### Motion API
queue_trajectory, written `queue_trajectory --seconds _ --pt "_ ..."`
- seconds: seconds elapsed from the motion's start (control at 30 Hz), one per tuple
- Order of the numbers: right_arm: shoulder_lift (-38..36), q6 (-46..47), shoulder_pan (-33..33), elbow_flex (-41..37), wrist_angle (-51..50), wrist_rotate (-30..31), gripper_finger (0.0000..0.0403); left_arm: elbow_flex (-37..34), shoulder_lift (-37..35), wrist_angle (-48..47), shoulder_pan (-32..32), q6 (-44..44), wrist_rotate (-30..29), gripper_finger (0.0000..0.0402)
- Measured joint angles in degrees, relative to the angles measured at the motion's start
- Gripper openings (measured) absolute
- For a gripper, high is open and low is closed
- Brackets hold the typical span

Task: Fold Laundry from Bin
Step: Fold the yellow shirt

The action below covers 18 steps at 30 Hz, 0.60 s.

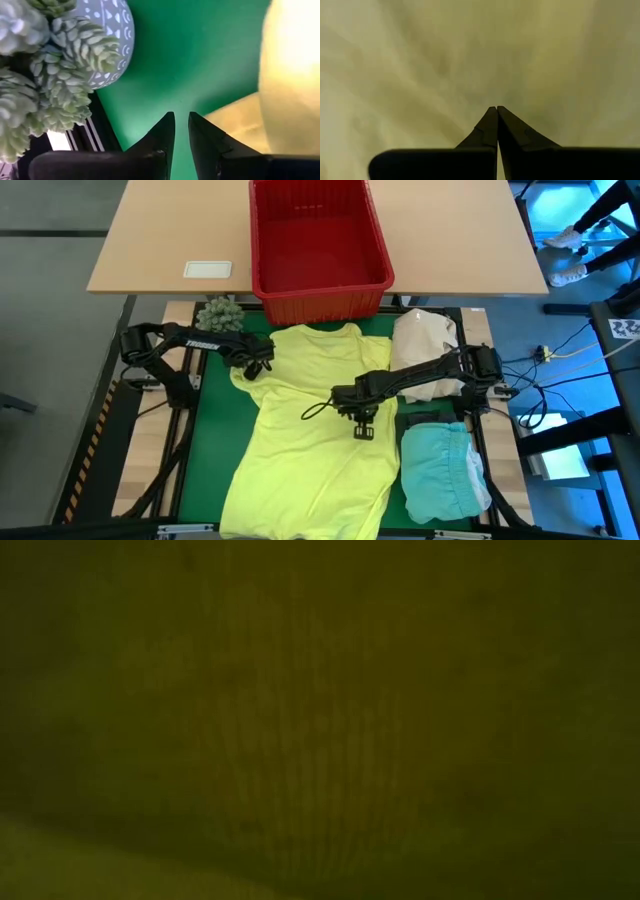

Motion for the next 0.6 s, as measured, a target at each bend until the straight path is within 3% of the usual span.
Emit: queue_trajectory --seconds 0.4,0.6 --pt "-0.02 0.09 -0.02 0.00 1.24 1.50 0.0003 2.16 -0.48 -1.47 -5.04 -0.32 2.34 0.0044" --pt "-0.02 0.09 -0.02 0.00 1.81 1.50 0.0003 0.65 -0.39 2.76 -4.54 -0.03 3.53 0.0043"
